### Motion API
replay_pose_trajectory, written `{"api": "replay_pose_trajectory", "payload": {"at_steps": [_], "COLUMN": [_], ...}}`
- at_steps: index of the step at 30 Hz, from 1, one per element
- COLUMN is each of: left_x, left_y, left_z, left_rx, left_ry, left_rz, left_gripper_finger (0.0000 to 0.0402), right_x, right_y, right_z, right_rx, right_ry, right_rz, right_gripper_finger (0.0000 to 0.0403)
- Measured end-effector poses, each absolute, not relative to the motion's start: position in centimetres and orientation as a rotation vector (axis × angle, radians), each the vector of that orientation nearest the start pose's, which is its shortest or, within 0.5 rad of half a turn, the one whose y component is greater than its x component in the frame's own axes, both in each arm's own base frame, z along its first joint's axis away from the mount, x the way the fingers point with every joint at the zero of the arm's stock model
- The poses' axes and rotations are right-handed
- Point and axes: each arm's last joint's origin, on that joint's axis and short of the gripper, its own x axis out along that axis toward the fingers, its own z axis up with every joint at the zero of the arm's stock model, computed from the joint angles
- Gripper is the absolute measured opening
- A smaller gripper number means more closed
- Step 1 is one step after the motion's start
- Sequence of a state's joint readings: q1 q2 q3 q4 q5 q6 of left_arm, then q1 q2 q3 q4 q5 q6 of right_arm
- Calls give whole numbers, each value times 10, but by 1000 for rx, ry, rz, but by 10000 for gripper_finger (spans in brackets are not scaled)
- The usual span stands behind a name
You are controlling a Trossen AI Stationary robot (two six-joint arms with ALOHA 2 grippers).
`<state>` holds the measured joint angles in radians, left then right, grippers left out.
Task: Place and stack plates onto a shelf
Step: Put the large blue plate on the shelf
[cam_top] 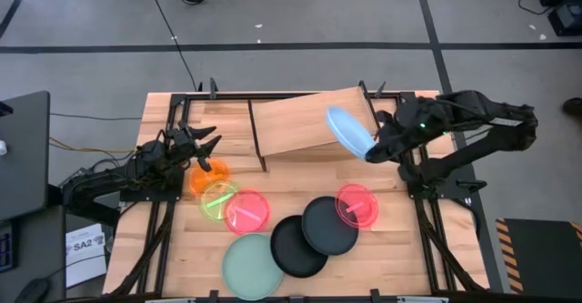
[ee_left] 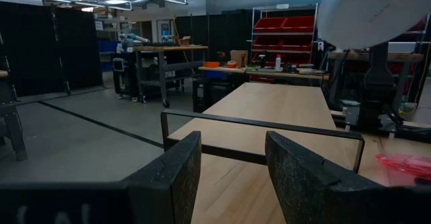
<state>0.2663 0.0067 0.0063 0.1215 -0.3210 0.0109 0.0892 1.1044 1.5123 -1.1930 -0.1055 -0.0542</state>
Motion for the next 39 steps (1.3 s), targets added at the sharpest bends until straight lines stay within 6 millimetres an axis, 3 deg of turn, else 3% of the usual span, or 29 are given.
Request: {"api": "replay_pose_trajectory", "payload": {"at_steps": [10,17,29,39], "left_x": [90,90,90,90], "left_y": [34,34,34,34], "left_z": [177,177,177,177], "left_rx": [7,7,7,7], "left_ry": [-120,-120,-120,-119], "left_rz": [587,587,588,587], "left_gripper_finger": [172,172,172,172], "right_x": [202,224,241,244], "right_y": [-12,-41,-85,-99], "right_z": [427,415,387,372], "right_rx": [-211,-268,-284,-271], "right_ry": [907,1012,1208,1273], "right_rz": [170,142,91,45], "right_gripper_finger": [16,16,16,16]}}
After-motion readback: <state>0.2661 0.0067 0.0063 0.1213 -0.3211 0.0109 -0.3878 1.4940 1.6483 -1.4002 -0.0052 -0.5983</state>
